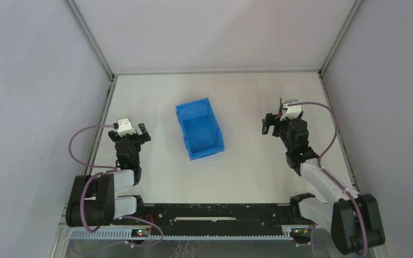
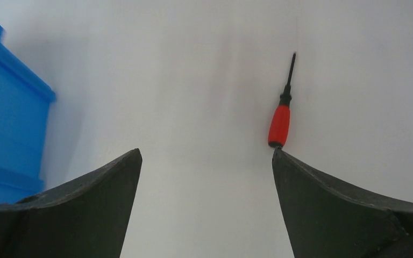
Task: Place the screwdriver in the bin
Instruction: Pick up the screwdriver from the center of the board.
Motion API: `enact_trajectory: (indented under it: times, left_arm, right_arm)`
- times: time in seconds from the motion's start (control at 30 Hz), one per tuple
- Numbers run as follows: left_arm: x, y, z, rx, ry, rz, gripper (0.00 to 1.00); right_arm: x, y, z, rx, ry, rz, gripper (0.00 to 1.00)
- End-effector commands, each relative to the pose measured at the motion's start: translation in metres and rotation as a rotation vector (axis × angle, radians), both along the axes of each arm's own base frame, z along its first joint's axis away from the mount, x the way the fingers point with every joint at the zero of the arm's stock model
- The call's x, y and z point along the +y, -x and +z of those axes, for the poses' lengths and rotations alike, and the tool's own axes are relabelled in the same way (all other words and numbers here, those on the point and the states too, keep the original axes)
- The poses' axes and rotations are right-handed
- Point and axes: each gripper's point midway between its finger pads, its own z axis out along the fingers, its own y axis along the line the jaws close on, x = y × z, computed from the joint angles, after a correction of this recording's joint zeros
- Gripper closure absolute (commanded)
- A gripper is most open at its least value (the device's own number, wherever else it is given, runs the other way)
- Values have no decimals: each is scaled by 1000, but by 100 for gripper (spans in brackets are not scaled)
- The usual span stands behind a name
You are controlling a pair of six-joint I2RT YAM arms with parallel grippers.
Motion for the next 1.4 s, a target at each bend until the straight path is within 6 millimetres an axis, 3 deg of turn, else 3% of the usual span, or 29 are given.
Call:
enact_trajectory:
  times: [0.0,0.4,0.53,0.7,0.87,1.03,1.2,1.37]
  left_arm:
    - [5,-10,25,-70,-22,16,0]
    - [5,-10,25,-71,-22,17,0]
    - [5,-10,25,-70,-22,17,0]
    - [5,-10,25,-70,-22,17,0]
    - [5,-10,25,-70,-22,16,0]
    - [5,-10,25,-71,-23,16,0]
    - [5,-10,25,-71,-22,17,0]
    - [5,-10,25,-71,-22,15,0]
  right_arm:
    - [-1,8,44,-9,-37,-22,0]
    - [11,39,180,-85,-102,92,0]
    - [-2,50,220,-141,-167,7,0]
    - [-8,62,255,-190,-201,-19,0]
    - [-9,66,269,-187,-193,-16,1]
    - [-10,64,270,-192,-185,-26,0]
    - [-11,50,259,-158,-172,-46,0]
    - [-14,22,235,-86,-155,-81,0]
